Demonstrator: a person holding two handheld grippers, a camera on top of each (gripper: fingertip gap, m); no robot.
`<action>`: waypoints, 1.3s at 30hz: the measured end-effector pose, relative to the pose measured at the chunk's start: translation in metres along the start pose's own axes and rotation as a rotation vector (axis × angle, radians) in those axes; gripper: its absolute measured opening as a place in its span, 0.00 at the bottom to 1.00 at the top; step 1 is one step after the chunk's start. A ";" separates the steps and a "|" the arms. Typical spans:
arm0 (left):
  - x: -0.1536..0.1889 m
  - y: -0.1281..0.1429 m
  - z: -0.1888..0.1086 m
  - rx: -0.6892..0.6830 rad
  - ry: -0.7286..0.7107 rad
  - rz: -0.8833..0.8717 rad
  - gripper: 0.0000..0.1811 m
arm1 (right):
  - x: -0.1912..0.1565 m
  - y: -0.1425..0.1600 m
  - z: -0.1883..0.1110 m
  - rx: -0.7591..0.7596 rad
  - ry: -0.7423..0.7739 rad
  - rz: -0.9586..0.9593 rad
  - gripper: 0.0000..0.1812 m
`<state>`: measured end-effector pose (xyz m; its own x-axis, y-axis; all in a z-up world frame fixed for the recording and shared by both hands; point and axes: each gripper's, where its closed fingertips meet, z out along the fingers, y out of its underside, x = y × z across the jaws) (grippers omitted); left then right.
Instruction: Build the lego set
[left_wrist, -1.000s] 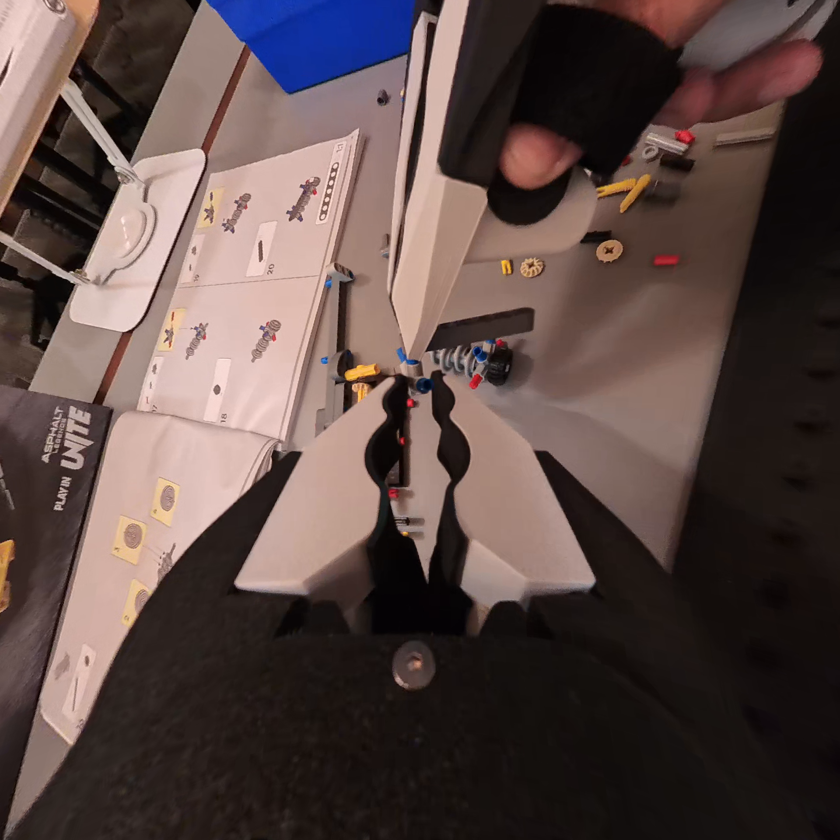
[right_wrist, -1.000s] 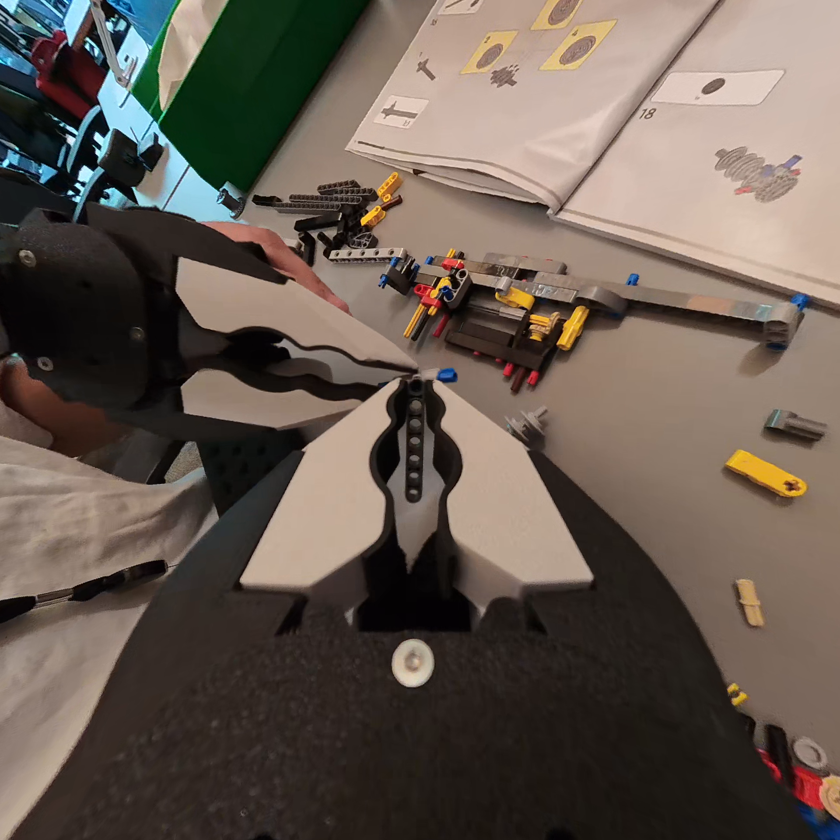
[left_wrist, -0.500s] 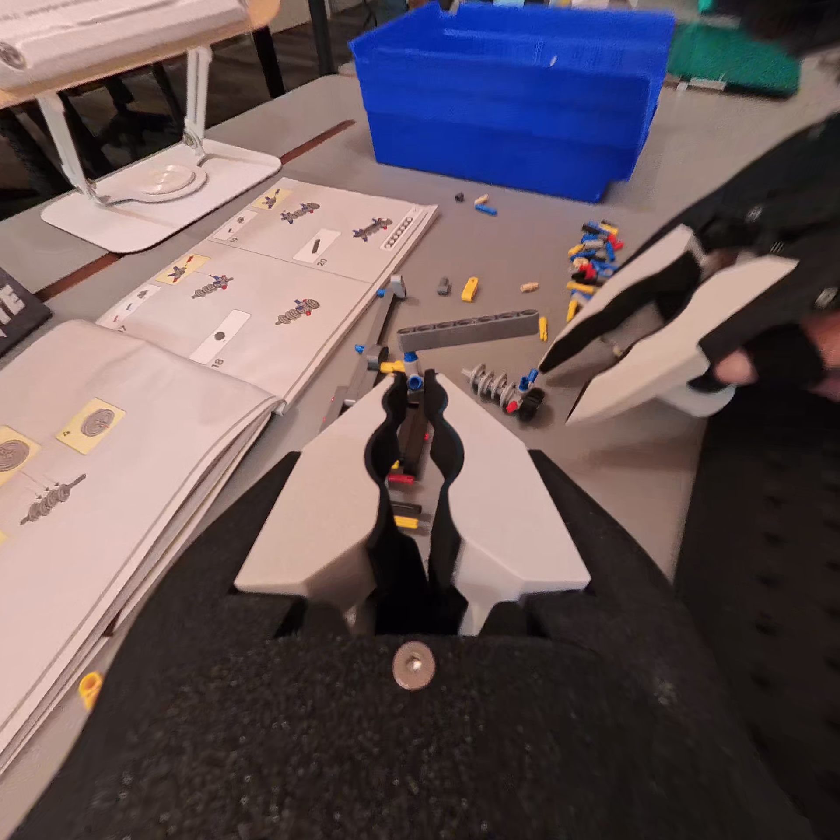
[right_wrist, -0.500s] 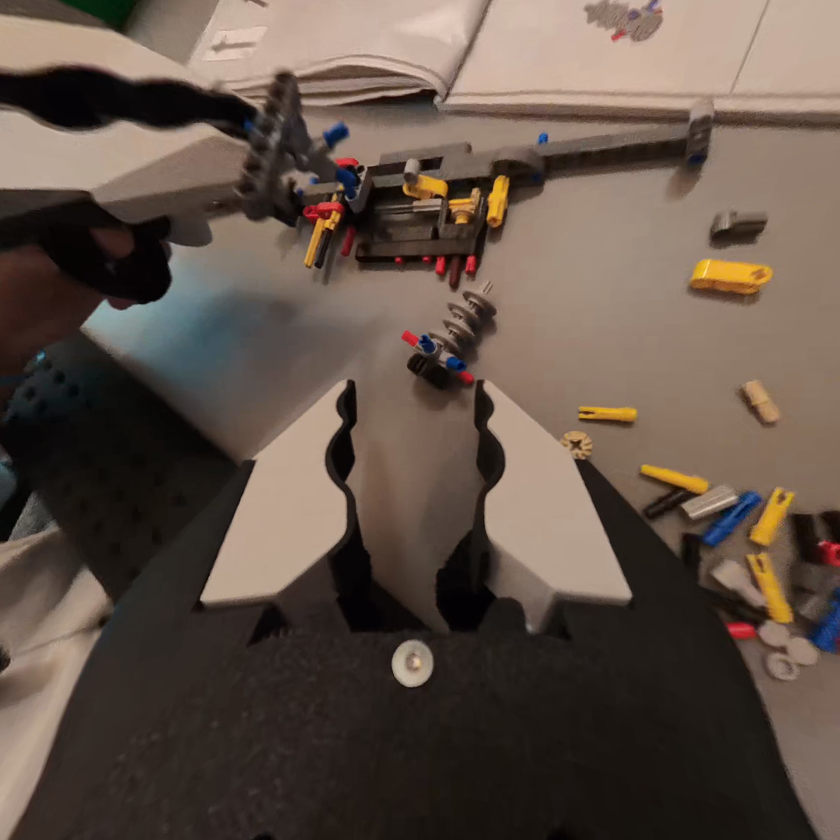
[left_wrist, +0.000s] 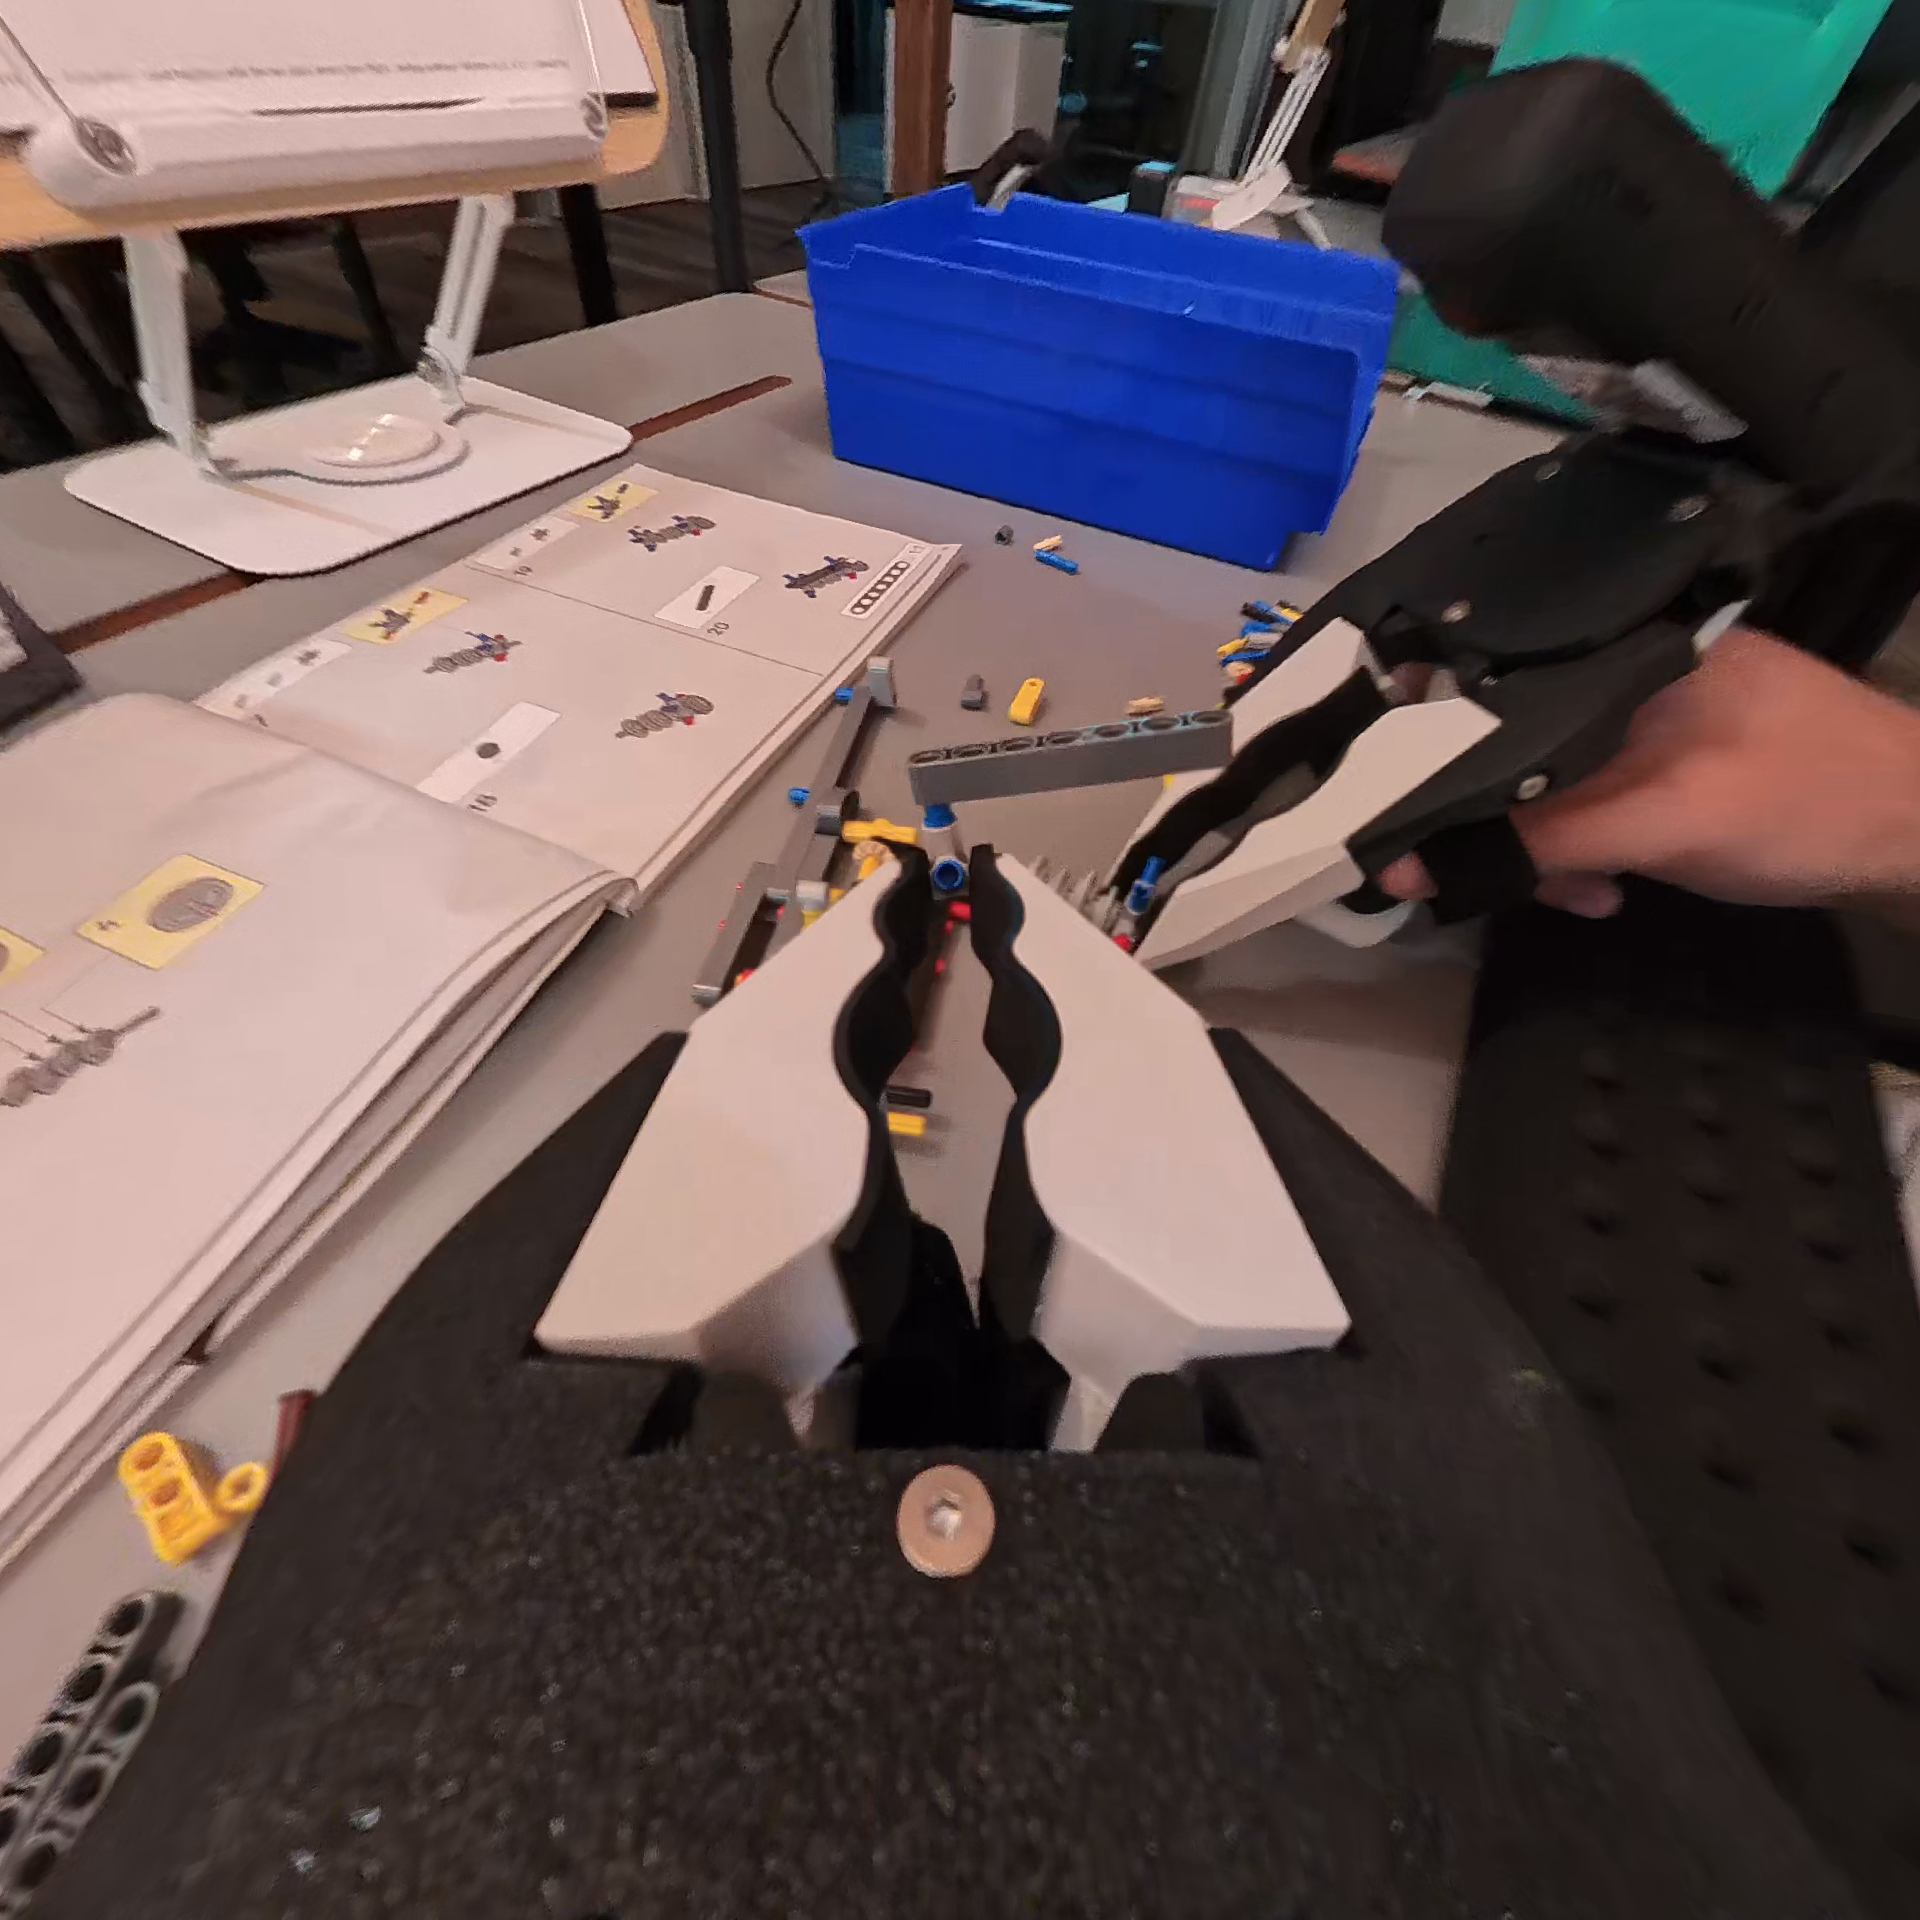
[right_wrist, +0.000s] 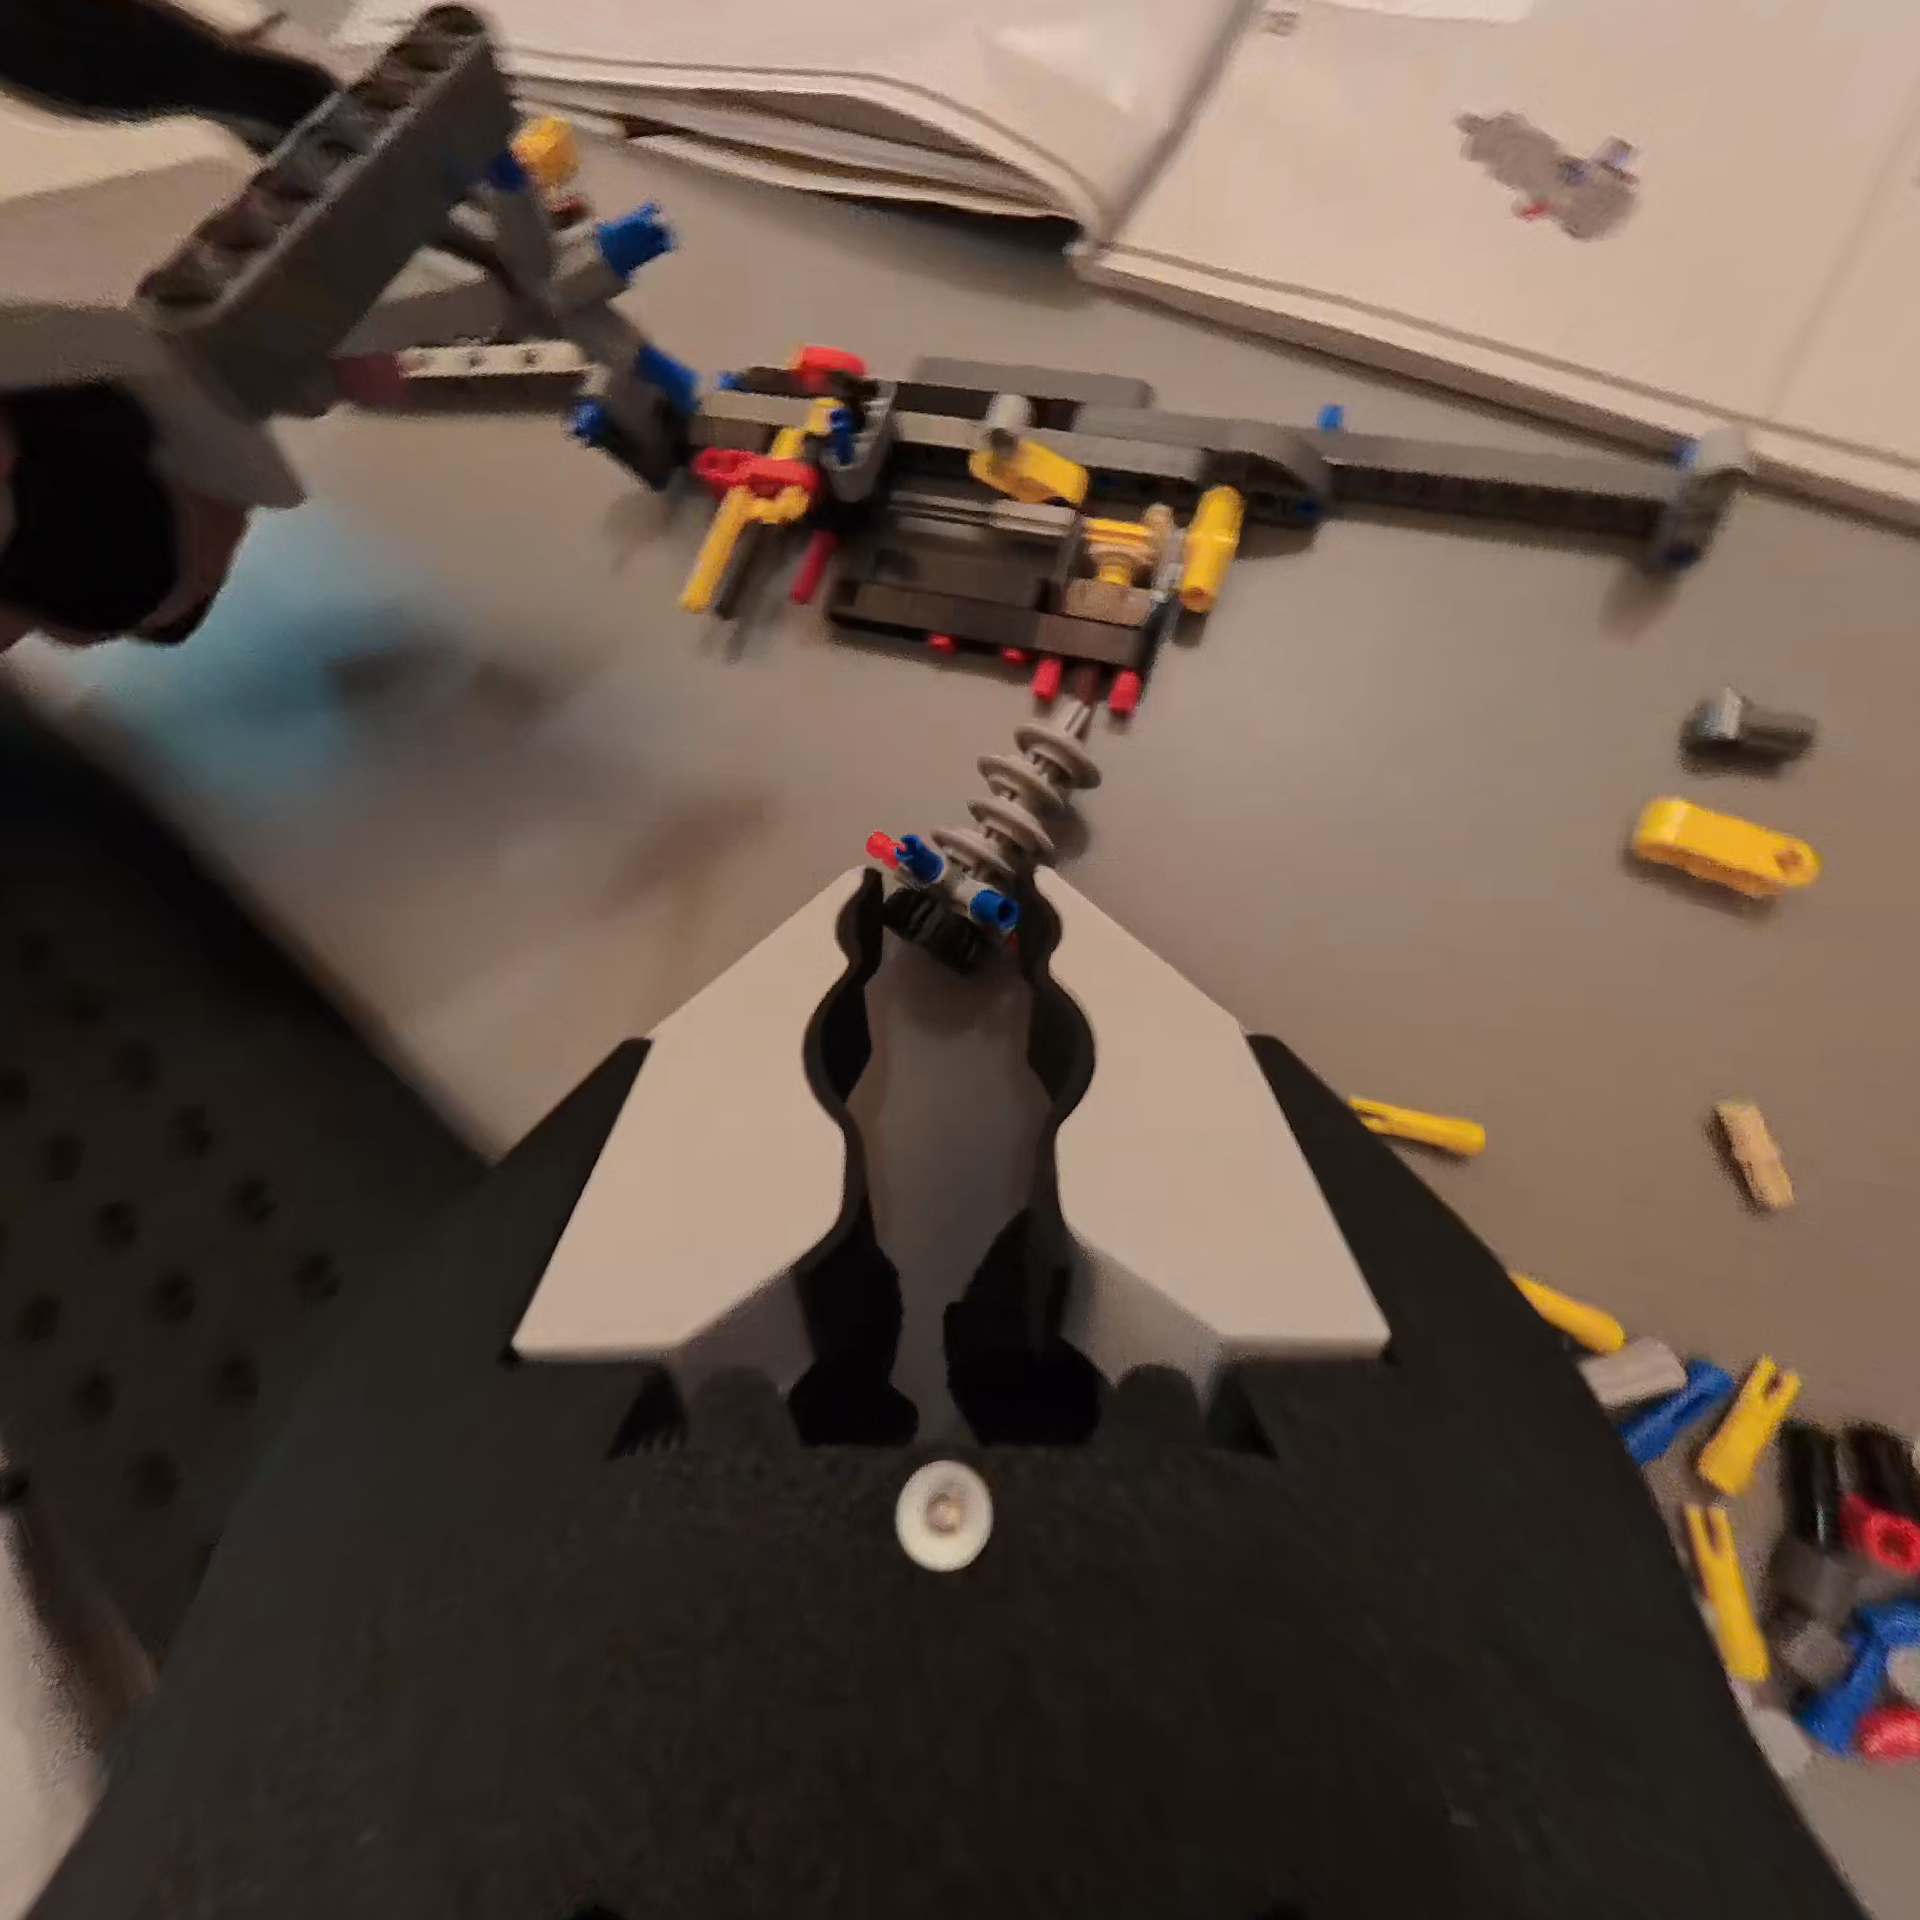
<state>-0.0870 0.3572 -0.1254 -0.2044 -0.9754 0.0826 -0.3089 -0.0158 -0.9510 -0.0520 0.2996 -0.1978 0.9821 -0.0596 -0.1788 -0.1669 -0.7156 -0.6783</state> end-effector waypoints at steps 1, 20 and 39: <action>0.000 0.000 -0.003 0.005 0.023 -0.032 0.03 | 0.002 0.001 -0.001 -0.003 0.002 -0.014 0.13; 0.020 -0.037 -0.038 0.284 0.321 -0.252 0.03 | -0.104 -0.077 -0.072 0.082 -0.541 -0.098 0.13; 0.021 -0.006 -0.019 0.076 0.110 0.072 0.03 | -0.086 -0.052 -0.048 -0.026 -0.420 -0.133 0.13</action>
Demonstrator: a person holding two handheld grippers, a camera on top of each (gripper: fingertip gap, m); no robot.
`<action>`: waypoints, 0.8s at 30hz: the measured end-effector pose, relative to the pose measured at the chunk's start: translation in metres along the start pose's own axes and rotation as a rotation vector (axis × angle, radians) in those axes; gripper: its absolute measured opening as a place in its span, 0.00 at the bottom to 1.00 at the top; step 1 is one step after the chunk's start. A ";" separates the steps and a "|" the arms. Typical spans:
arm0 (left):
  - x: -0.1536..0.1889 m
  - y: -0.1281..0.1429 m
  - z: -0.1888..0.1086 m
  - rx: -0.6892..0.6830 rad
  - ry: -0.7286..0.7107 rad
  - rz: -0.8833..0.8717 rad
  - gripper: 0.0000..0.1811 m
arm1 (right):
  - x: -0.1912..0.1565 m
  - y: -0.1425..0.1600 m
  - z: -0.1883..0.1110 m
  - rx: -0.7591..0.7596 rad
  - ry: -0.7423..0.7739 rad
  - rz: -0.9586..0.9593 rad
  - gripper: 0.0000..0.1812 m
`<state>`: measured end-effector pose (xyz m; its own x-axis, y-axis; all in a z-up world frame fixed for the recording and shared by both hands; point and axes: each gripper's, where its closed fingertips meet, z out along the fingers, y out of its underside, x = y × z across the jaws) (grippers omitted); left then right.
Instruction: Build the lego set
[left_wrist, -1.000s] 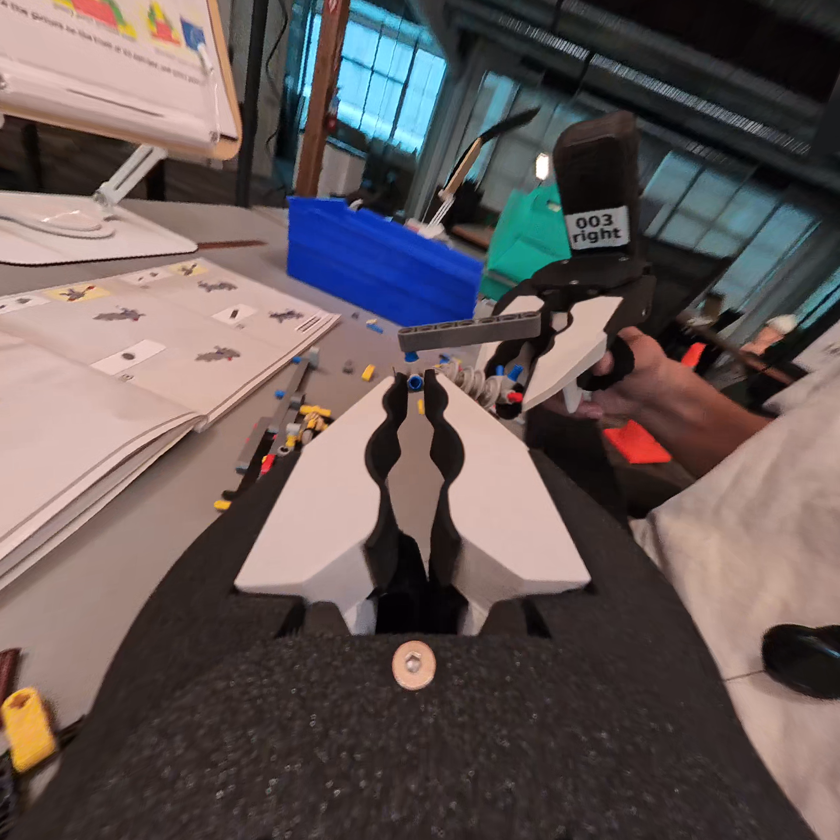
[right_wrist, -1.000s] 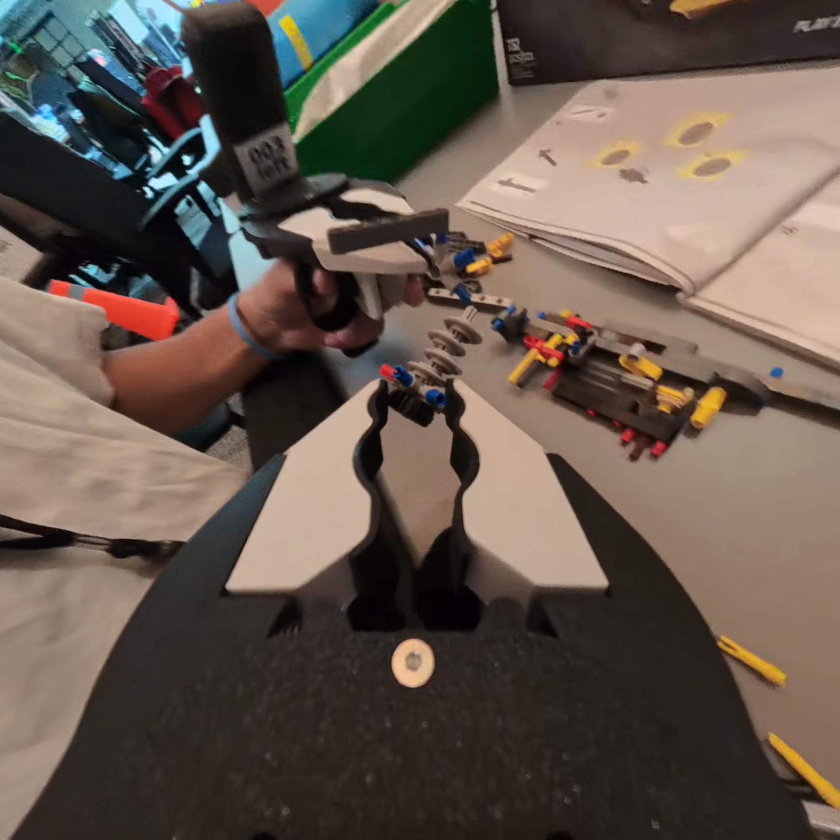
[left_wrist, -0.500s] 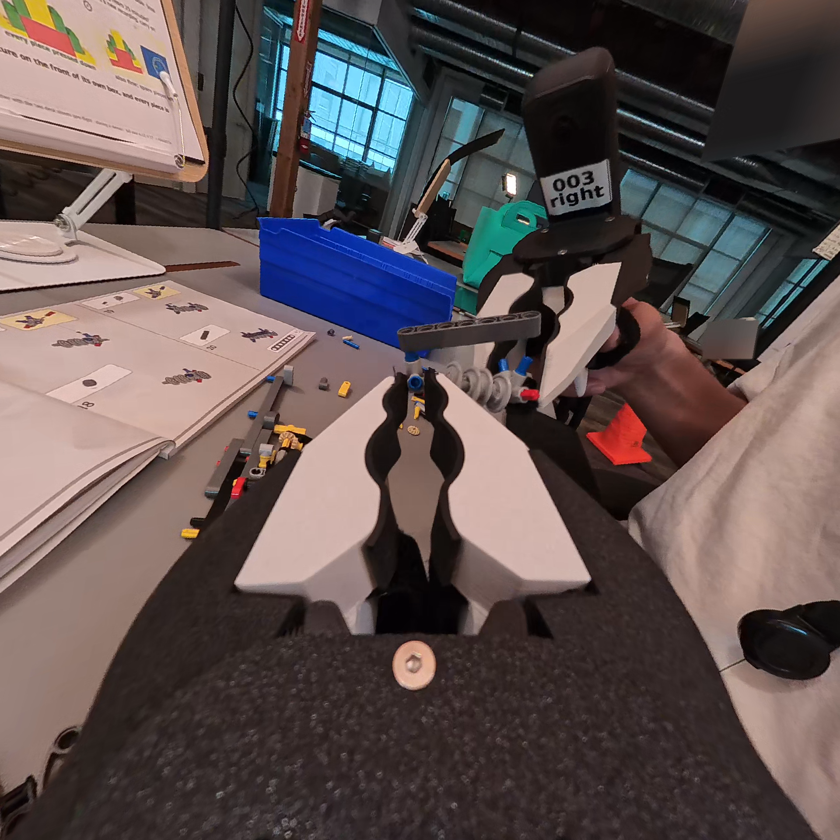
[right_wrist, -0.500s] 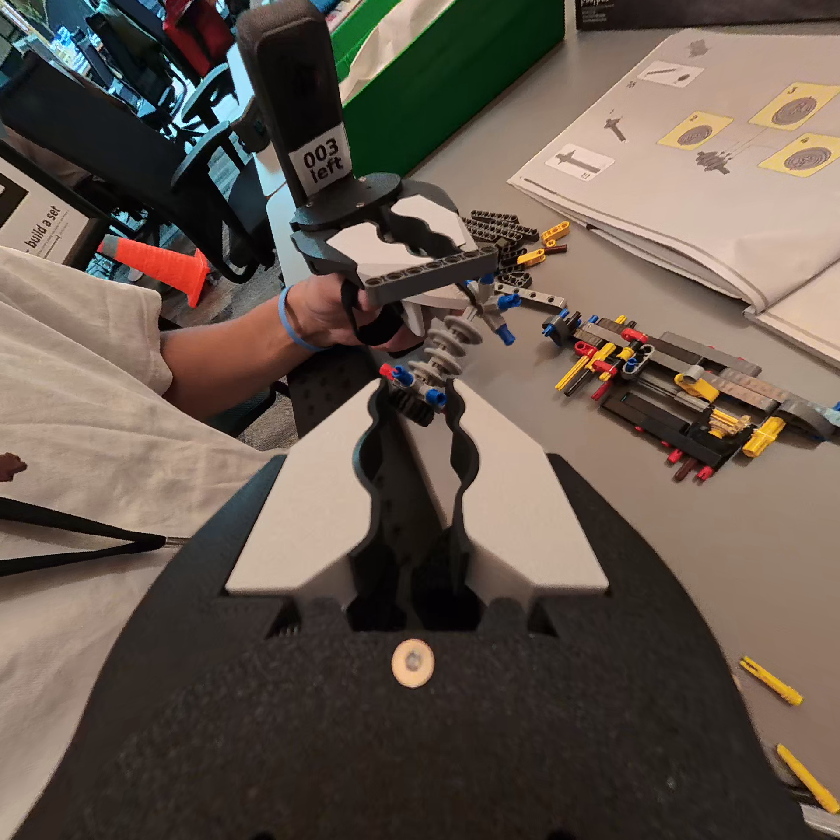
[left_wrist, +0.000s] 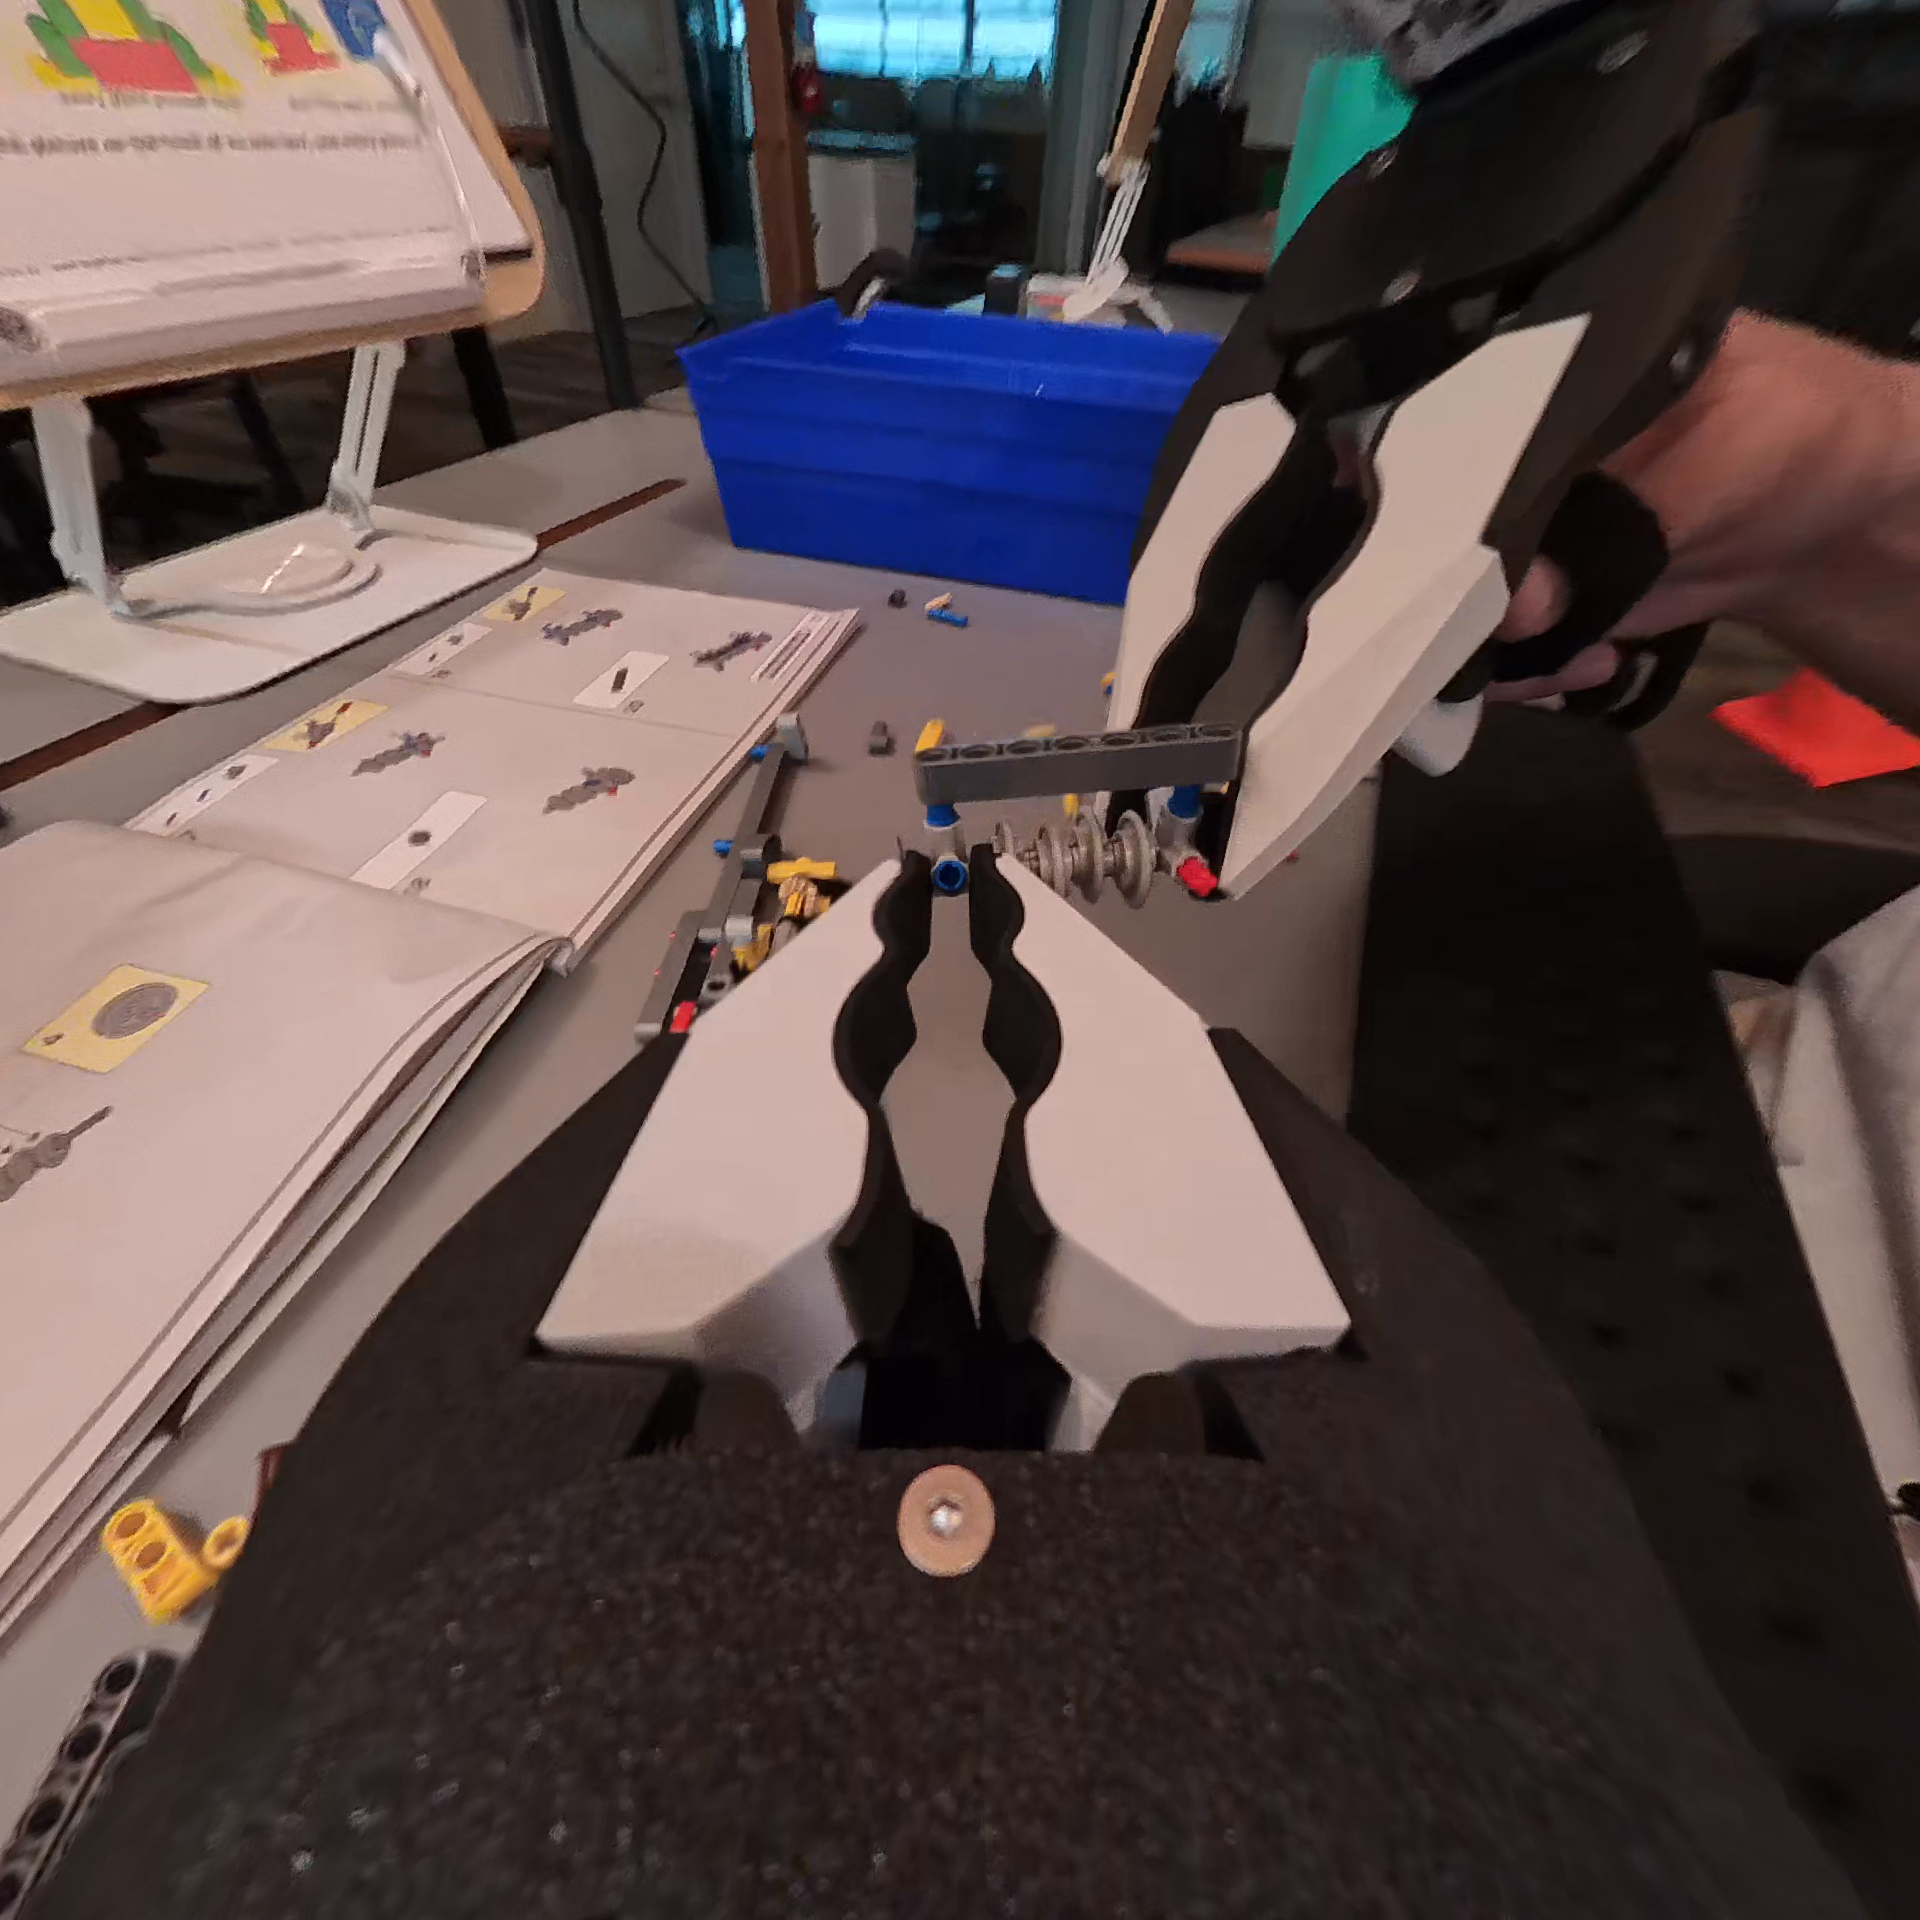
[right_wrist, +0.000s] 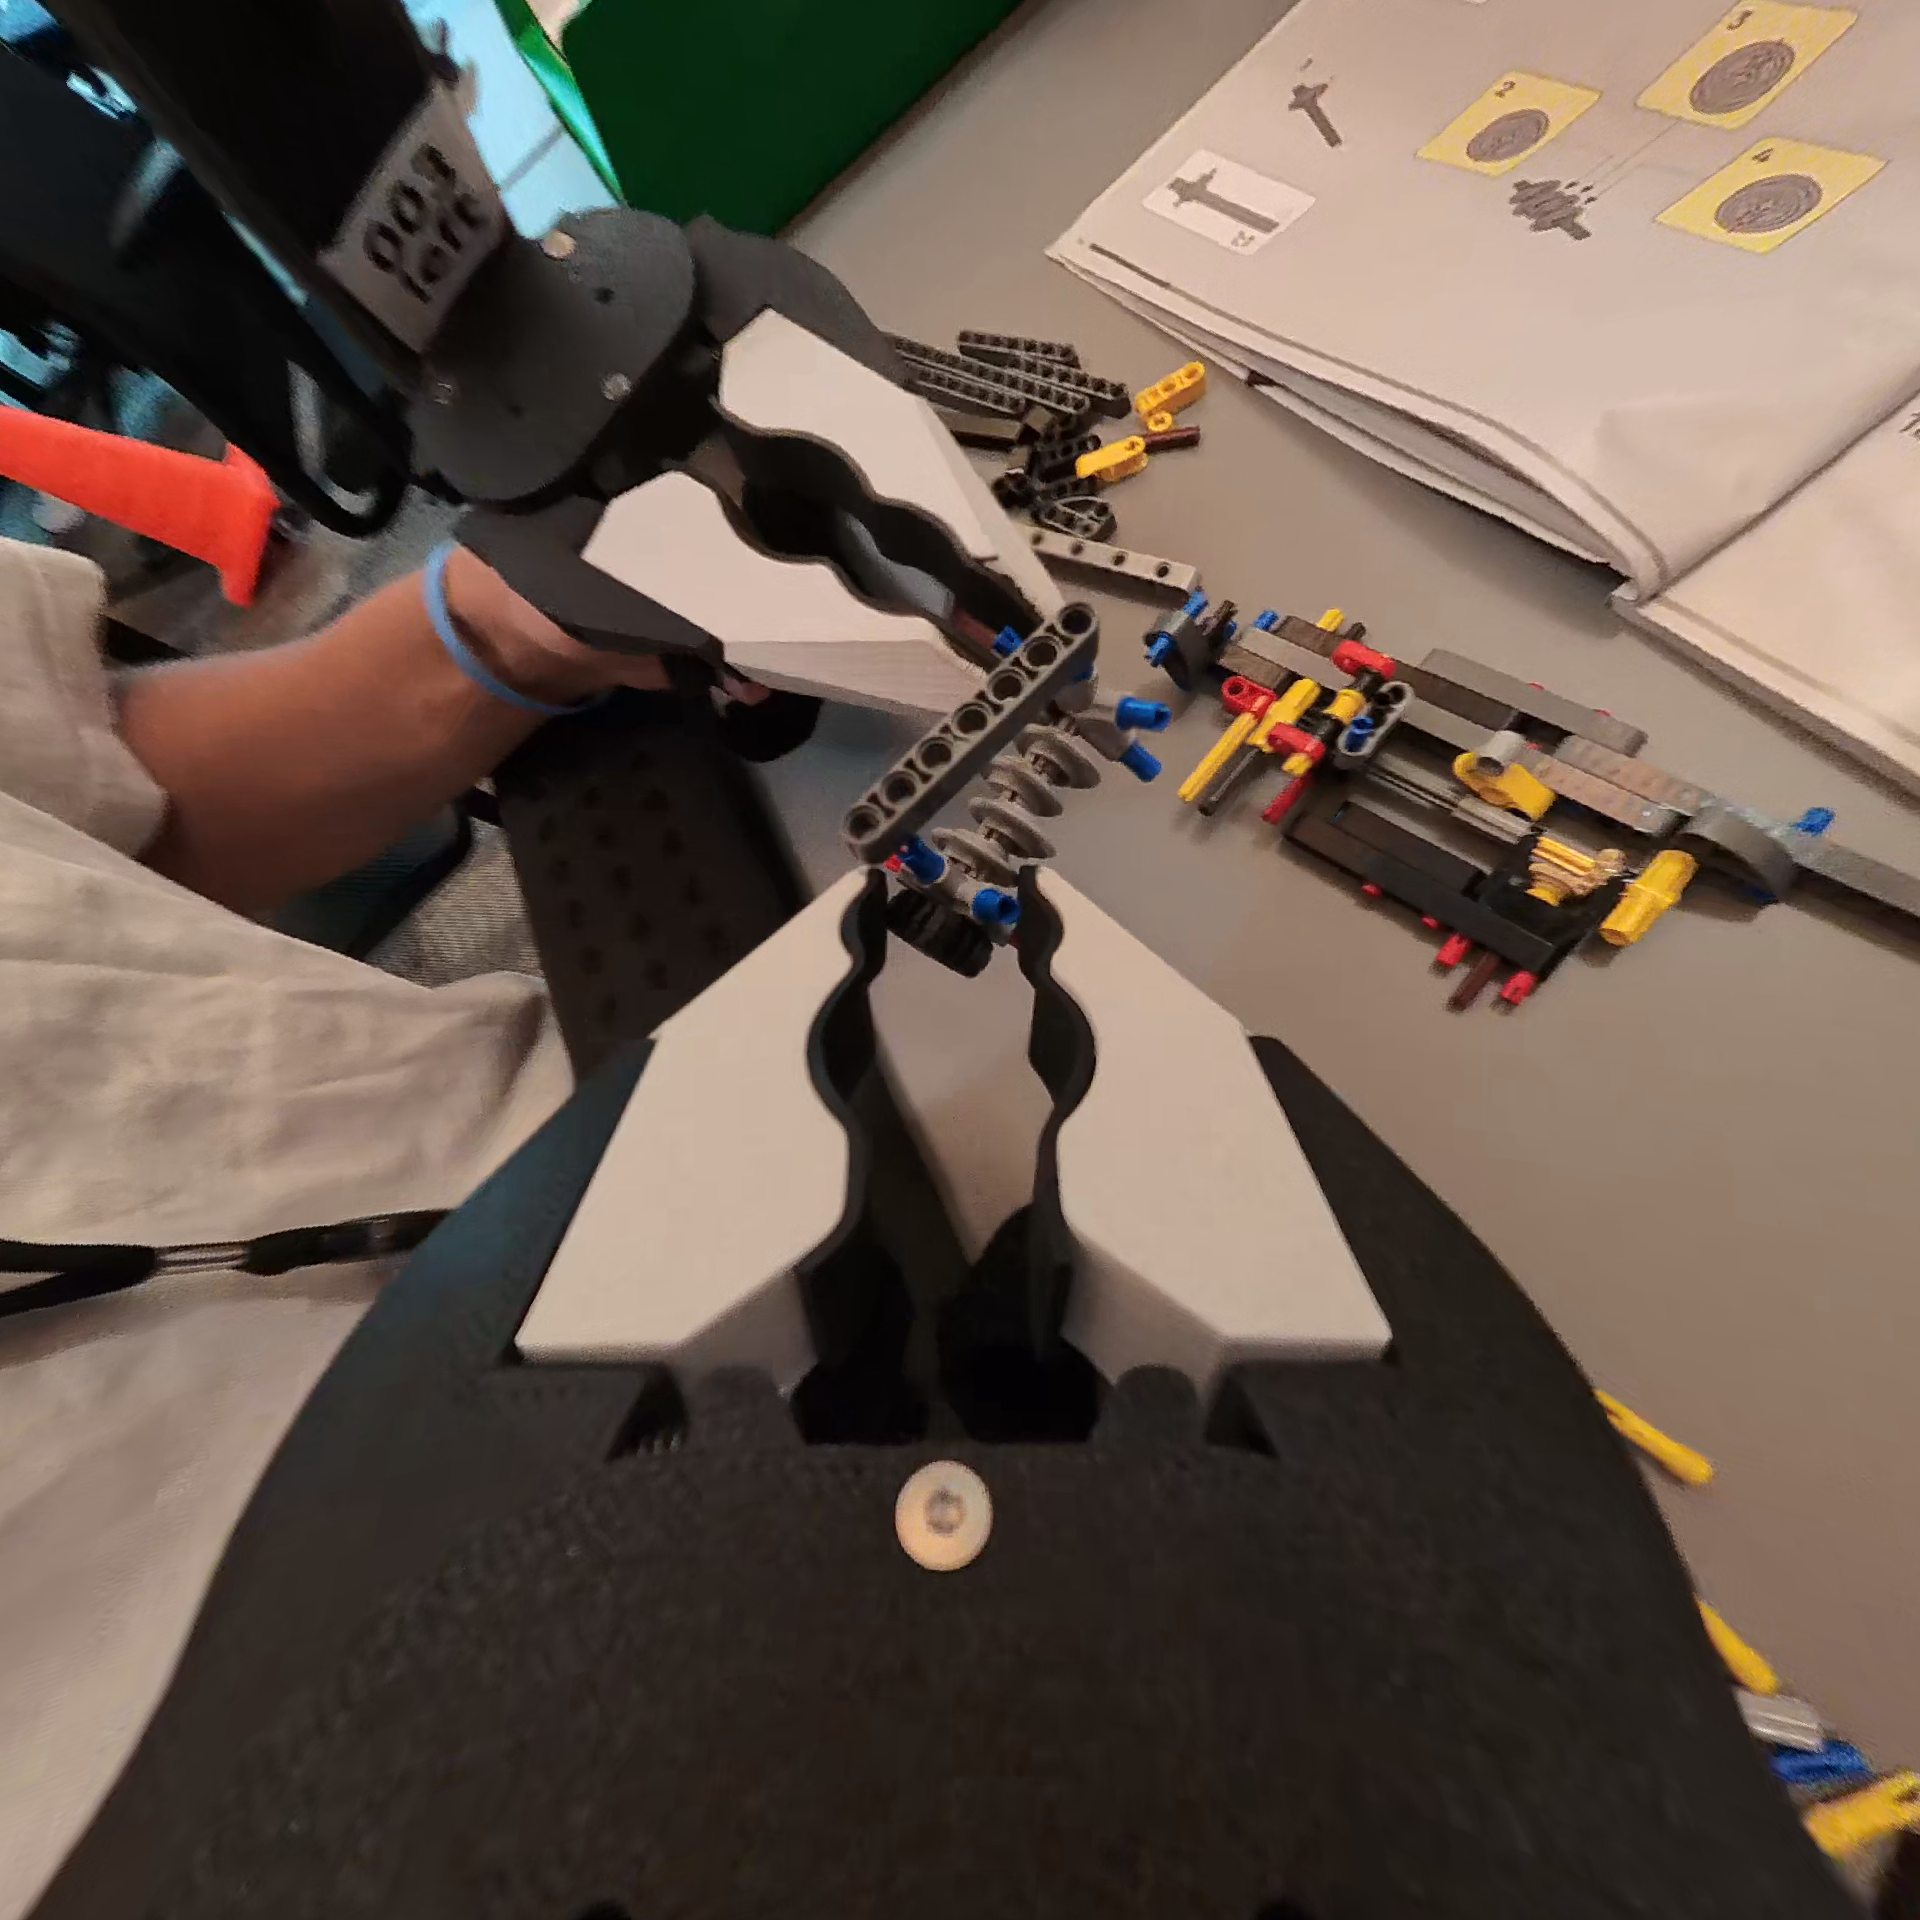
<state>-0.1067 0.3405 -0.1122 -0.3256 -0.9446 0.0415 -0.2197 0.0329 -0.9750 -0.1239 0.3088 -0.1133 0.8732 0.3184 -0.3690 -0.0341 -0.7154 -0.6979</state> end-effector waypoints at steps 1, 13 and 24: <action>-0.002 0.005 0.002 -0.036 -0.023 -0.005 0.03 | 0.004 0.002 0.002 -0.004 0.034 -0.023 0.13; 0.000 0.015 -0.002 -0.034 -0.086 0.005 0.03 | 0.003 0.007 0.010 0.159 -0.217 0.156 0.12; 0.001 -0.001 -0.012 0.055 -0.058 0.008 0.04 | -0.005 -0.006 0.002 0.276 -0.418 0.241 0.12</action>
